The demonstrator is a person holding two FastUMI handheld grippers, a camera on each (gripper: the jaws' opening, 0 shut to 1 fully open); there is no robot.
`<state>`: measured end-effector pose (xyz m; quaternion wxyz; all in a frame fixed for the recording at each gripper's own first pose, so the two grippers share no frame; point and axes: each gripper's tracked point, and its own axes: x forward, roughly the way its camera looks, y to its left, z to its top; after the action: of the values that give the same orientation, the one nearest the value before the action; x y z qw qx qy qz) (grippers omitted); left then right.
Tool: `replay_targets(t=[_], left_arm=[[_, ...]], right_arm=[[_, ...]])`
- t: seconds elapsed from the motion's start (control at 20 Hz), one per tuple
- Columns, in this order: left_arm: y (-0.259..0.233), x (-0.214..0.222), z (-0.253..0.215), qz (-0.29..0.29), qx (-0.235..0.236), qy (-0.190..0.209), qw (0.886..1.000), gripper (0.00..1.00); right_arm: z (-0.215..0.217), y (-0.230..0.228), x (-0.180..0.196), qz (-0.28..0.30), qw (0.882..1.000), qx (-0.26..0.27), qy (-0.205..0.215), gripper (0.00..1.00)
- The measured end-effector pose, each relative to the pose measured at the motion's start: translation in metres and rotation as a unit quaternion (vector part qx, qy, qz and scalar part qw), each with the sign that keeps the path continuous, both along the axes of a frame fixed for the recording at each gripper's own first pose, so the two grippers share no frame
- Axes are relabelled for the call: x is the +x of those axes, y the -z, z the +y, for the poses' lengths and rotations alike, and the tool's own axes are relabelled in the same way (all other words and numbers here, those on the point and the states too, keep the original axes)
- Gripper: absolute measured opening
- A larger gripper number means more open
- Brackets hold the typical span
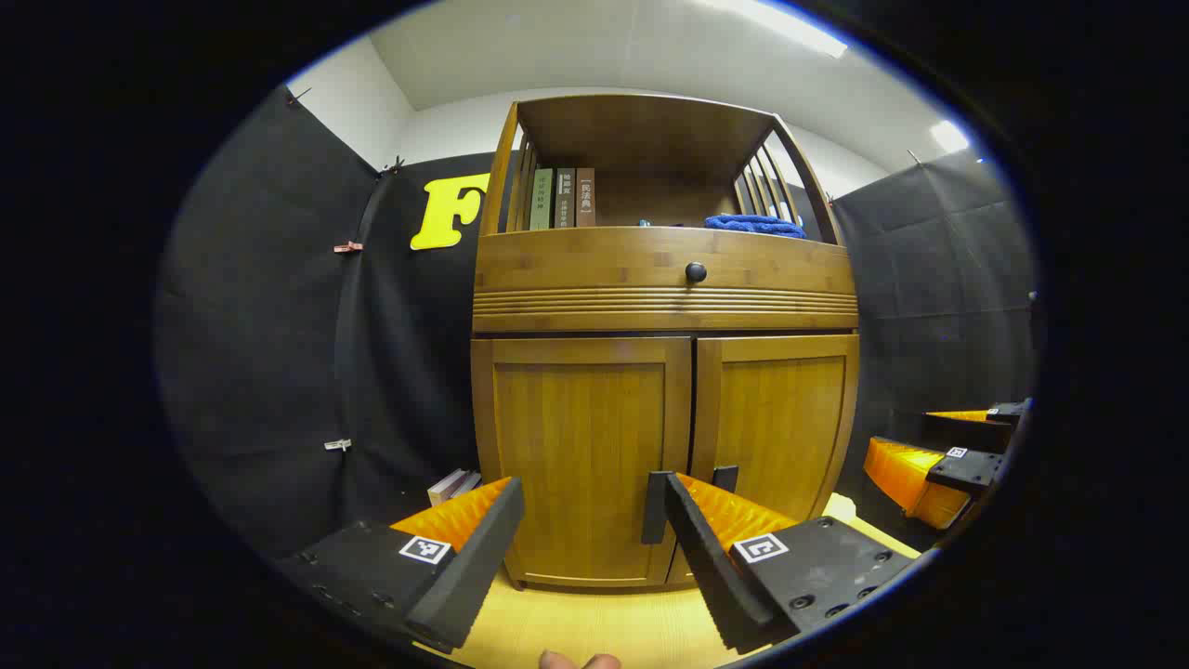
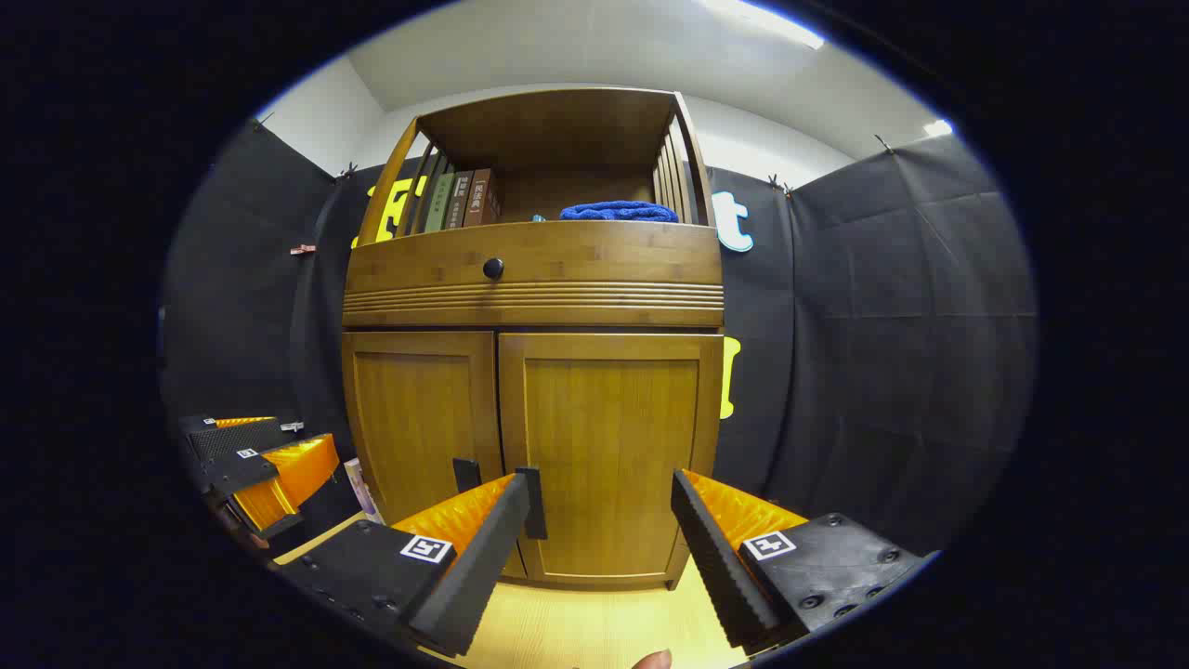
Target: Open the right door of the double-door shoe cabinet with the right hand, and open the left door with the left hand.
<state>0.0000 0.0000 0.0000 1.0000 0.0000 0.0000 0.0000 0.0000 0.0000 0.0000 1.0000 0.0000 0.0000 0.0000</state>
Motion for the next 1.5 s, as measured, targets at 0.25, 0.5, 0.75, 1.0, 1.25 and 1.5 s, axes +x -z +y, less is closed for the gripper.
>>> replay_targets(t=[0.25,0.5,0.75,1.0,1.25,1.5], left_arm=[[0.001,0.001,0.004,0.000,0.002,-0.003,1.000,0.95],[0.000,0.002,0.008,0.000,0.005,-0.005,1.000,0.95],[0.000,0.002,0.008,-0.002,0.007,-0.003,1.000,0.95],[0.000,0.003,0.007,-0.002,0.011,0.000,1.000,0.95],[0.002,0.004,0.009,-0.002,0.013,-0.001,1.000,0.95],[0.007,0.008,0.017,0.002,0.018,-0.007,1.000,0.95]], right_arm=[[0.003,-0.003,0.002,0.003,1.000,0.000,-0.003,0.98],[0.005,-0.005,0.003,0.002,1.000,0.000,-0.001,0.98],[0.005,-0.004,0.003,0.002,1.000,0.000,0.001,0.98],[0.007,-0.004,0.003,0.003,1.000,-0.001,-0.002,0.96],[0.018,0.003,0.017,0.009,1.000,0.001,-0.018,0.99],[0.033,0.019,0.046,0.019,0.999,0.005,-0.040,0.98]])
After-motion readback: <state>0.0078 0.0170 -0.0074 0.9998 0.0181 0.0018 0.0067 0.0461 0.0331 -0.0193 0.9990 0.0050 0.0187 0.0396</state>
